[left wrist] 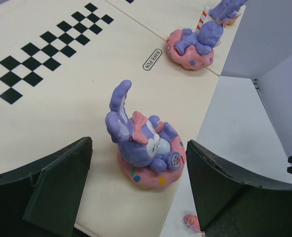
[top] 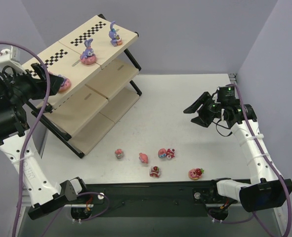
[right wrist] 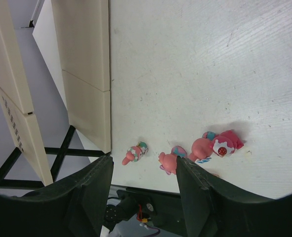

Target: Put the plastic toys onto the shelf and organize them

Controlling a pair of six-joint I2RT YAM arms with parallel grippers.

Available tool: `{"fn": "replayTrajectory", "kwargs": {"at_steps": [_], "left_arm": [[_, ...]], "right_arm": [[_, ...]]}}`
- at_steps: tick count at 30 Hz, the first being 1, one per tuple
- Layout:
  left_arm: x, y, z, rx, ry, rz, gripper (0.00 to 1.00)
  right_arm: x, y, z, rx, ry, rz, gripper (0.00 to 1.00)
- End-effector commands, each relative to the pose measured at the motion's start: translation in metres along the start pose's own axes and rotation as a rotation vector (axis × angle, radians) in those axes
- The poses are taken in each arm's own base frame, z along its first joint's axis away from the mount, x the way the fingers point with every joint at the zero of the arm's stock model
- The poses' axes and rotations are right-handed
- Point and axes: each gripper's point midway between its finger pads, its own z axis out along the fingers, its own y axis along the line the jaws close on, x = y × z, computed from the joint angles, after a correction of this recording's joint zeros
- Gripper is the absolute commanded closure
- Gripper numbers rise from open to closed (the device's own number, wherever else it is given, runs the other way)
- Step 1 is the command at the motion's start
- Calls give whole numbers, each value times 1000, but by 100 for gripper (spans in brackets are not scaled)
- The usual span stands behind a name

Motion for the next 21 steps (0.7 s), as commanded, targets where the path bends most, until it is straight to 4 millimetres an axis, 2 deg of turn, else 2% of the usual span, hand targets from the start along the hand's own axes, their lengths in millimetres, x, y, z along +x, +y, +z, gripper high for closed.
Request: {"fn": "replayTrajectory", "kwargs": {"at_steps": [1, 5, 9, 12, 15, 16, 18, 19, 21], "left_arm": [[-25, -6, -23, -90, -106, 76, 13], [-43, 0, -44, -216, -196, 111, 13], [-58, -13, -66, -245, -284, 156, 13], [-64, -44, -74, -141, -318, 201, 13], [-65, -81, -72, 45, -321, 217, 13], [-57, -105, -71, 189, -282, 229, 13], [-51, -133, -67, 387, -256, 193, 13], [-42, -150, -72, 507, -219, 191, 13], [-35, -165, -71, 609, -193, 148, 14]], "right_arm": [[11, 0, -8, -8, 24, -7, 46], [12, 0, -9, -10, 22, -9, 45], [13, -1, -9, -10, 24, -8, 45], [13, 0, -10, -10, 21, -12, 45], [11, 2, -13, -17, 13, -22, 45], [11, 2, -12, -15, 15, -22, 45], [10, 3, -14, -18, 7, -27, 45], [10, 4, -14, -19, 8, -32, 45], [9, 4, -16, -21, 2, -39, 45]]}}
